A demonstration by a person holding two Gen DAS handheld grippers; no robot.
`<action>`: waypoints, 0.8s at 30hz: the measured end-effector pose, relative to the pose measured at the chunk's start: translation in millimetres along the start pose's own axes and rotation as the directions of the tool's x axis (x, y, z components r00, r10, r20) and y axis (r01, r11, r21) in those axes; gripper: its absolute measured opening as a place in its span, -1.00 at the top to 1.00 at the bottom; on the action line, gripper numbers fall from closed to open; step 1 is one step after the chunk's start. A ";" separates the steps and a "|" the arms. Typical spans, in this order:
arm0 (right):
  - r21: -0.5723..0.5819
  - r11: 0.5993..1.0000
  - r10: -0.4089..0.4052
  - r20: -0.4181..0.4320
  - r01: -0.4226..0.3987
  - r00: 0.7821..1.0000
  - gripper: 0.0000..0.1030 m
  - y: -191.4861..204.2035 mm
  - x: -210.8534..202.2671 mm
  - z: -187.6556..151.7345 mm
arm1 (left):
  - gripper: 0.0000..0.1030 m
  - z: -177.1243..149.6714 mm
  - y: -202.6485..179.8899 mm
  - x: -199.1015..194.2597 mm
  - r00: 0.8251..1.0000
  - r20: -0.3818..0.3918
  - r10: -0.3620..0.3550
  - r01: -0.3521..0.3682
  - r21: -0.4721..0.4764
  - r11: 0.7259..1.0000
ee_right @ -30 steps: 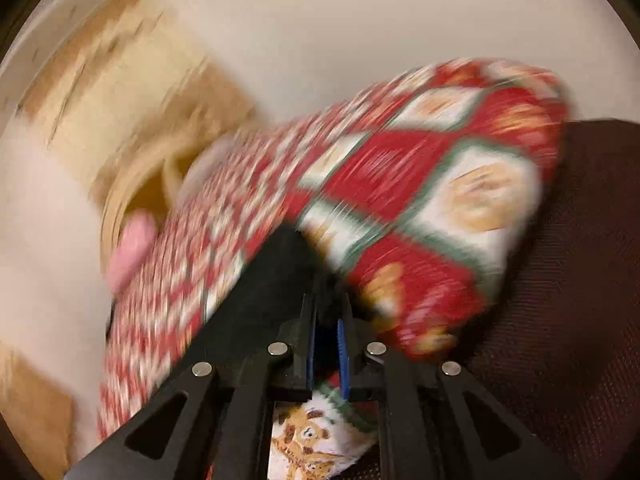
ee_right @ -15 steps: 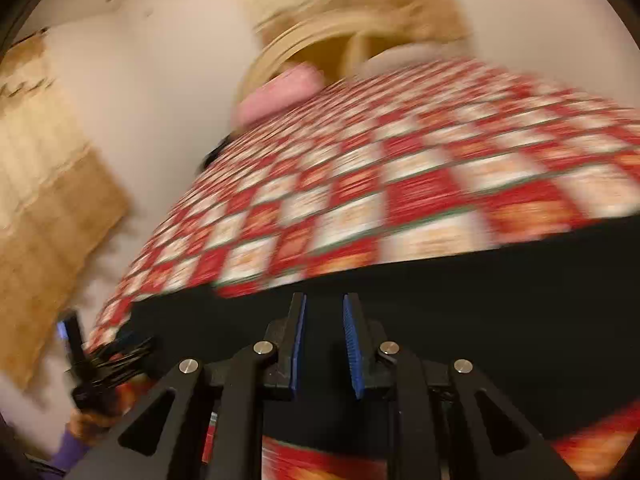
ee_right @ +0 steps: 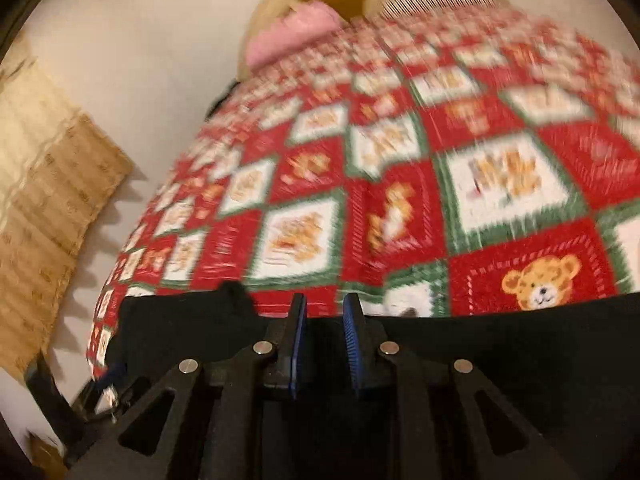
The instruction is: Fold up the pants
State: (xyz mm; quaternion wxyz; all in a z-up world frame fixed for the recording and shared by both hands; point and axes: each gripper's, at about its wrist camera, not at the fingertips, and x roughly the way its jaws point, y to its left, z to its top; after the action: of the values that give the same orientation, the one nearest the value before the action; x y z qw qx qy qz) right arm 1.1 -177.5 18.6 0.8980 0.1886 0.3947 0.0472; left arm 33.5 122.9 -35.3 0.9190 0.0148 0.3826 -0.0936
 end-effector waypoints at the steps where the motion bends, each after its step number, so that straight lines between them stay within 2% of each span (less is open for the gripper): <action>1: -0.041 0.999 0.016 -0.002 -0.016 1.000 0.61 13.8 -1.1 -3.2 | -0.70 4.3 2.6 -1.7 1.000 0.016 0.011 -0.011 -0.009 1.000; 3: -0.114 0.993 0.028 -0.056 -0.034 0.998 0.61 37.8 14.4 -5.2 | -0.72 11.1 9.6 1.8 0.999 0.032 0.042 -0.041 -0.033 0.999; 5: -0.157 0.988 -0.017 -0.111 -0.001 0.994 0.61 52.4 41.7 -11.6 | -0.72 12.7 16.5 11.8 0.997 0.013 0.075 -0.074 -0.051 0.996; 6: -0.160 0.987 -0.059 -0.144 0.035 0.988 0.59 53.9 57.6 -15.7 | -0.72 11.6 19.1 16.6 0.997 -0.002 0.080 -0.080 -0.058 0.995; 7: -0.153 0.987 -0.067 -0.129 0.047 0.989 0.58 54.4 64.1 -17.1 | -0.72 8.9 20.7 22.6 0.996 -0.025 0.087 -0.088 -0.057 0.995; 8: -0.134 0.990 -0.061 -0.096 0.048 0.993 0.49 54.6 62.1 -15.3 | -0.75 5.9 18.3 23.5 0.994 -0.020 0.104 -0.104 -0.032 0.994; 10: -0.068 0.997 -0.043 -0.125 0.034 0.991 0.47 51.7 57.6 -8.4 | -0.81 -0.1 8.2 21.2 0.989 0.009 0.150 -0.150 0.040 0.988; 11: -0.011 1.000 0.001 -0.106 -0.002 0.994 0.47 46.3 46.9 -4.1 | -0.81 -1.9 6.3 19.5 0.987 0.020 0.159 -0.160 0.044 0.986; 13: 0.030 0.995 0.091 0.046 -0.093 0.995 0.47 36.6 1.3 3.8 | -0.81 -1.1 9.9 15.7 0.990 0.019 0.136 -0.137 0.018 0.990; 15: 0.019 0.998 0.062 0.179 -0.067 0.982 0.47 22.6 -45.0 7.7 | -0.81 -0.5 13.9 12.3 0.994 0.019 0.112 -0.112 -0.022 0.994; 16: 0.030 0.998 0.042 0.238 -0.050 0.970 0.42 10.5 -68.4 9.2 | -0.81 0.2 14.5 10.3 0.994 0.020 0.106 -0.105 -0.039 0.994; 18: 0.099 0.995 -0.044 0.345 0.011 0.938 0.03 -26.8 -117.9 7.6 | -0.81 1.2 13.4 6.6 0.996 0.021 0.088 -0.086 -0.056 0.995; 19: 0.144 0.988 -0.109 0.389 0.057 0.915 -0.17 -46.7 -139.7 4.4 | -0.81 1.9 10.9 5.6 0.997 0.020 0.077 -0.076 -0.058 0.995; 21: 0.234 0.954 -0.276 0.441 0.188 0.854 -0.18 -92.8 -186.5 -5.1 | -0.81 2.9 4.4 5.1 0.998 0.017 0.068 -0.067 -0.047 0.997; 23: 0.302 0.906 -0.406 0.422 0.297 0.810 -0.18 -133.0 -219.0 -9.8 | -0.81 3.7 -3.1 6.8 0.998 0.011 0.061 -0.060 -0.033 0.998; 24: 0.343 0.874 -0.471 0.419 0.344 0.776 -0.18 -153.8 -237.3 -14.1 | -0.81 3.9 -6.6 7.4 0.998 0.006 0.055 -0.055 -0.029 0.998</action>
State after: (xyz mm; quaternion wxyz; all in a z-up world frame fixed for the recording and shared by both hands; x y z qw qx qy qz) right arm -181.3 -370.9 116.1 0.9257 0.2140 0.1881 -0.2488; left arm 40.2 114.8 -37.5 0.9226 0.0117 0.3805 -0.0628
